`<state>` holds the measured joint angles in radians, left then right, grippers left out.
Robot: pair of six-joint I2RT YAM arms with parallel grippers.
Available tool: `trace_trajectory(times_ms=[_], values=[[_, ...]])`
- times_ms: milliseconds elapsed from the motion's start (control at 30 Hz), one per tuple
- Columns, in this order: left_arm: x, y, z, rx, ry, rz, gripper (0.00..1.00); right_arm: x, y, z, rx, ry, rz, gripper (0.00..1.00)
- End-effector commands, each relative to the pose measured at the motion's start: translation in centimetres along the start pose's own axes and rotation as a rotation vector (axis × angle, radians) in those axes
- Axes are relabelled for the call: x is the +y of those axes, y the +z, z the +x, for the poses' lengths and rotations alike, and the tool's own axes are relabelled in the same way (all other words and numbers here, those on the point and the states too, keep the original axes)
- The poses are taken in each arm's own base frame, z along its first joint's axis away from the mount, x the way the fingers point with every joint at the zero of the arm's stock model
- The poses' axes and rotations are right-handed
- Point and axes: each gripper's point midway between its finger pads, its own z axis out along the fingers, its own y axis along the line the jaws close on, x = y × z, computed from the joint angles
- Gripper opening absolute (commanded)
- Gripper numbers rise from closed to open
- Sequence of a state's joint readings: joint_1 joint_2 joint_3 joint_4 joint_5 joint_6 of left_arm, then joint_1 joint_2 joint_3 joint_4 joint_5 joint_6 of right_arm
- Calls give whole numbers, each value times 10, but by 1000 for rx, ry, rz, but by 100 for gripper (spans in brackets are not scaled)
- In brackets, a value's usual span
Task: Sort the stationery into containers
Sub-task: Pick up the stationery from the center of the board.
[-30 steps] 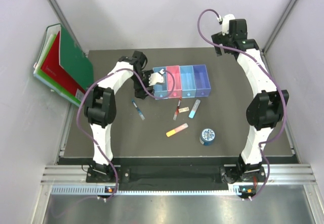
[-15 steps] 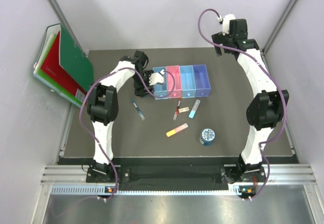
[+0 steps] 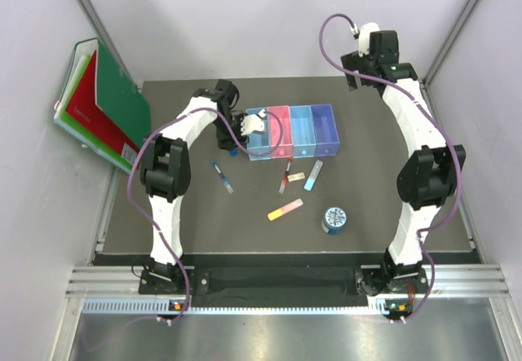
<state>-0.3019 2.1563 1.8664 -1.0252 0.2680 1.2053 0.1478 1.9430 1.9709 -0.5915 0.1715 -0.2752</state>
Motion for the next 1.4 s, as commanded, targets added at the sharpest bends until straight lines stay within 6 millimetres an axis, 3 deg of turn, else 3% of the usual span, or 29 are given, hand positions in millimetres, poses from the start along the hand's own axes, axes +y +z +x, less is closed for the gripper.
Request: trace_trajectory(times_ms=[0, 167, 300, 467, 700, 933, 1100, 1200, 1367], values=[[5, -6, -7, -25, 22, -2, 57, -17, -22, -39, -115, 43, 33, 100], [4, -5, -6, -21, 25, 9, 46, -17, -22, -37, -109, 42, 31, 100], [1, -4, -3, -11, 21, 18, 27, -15, -21, -35, -104, 41, 27, 100], [-1, -11, -4, -8, 9, 17, 12, -12, -22, -29, -92, 39, 19, 100], [2, -34, -11, -19, -1, -32, 10, -12, -25, -28, -89, 38, 18, 100], [23, -86, -27, -83, -44, -200, 6, 0, -30, -17, -70, 57, -44, 100], [27, -111, -32, -96, -55, -269, 6, 6, -33, -17, -69, 69, -74, 100], [34, -132, -40, -135, -81, -352, 6, 14, -35, -17, -70, 92, -114, 100], [54, -159, -55, -229, -98, -519, 6, 48, -47, -22, -84, 157, -314, 99]])
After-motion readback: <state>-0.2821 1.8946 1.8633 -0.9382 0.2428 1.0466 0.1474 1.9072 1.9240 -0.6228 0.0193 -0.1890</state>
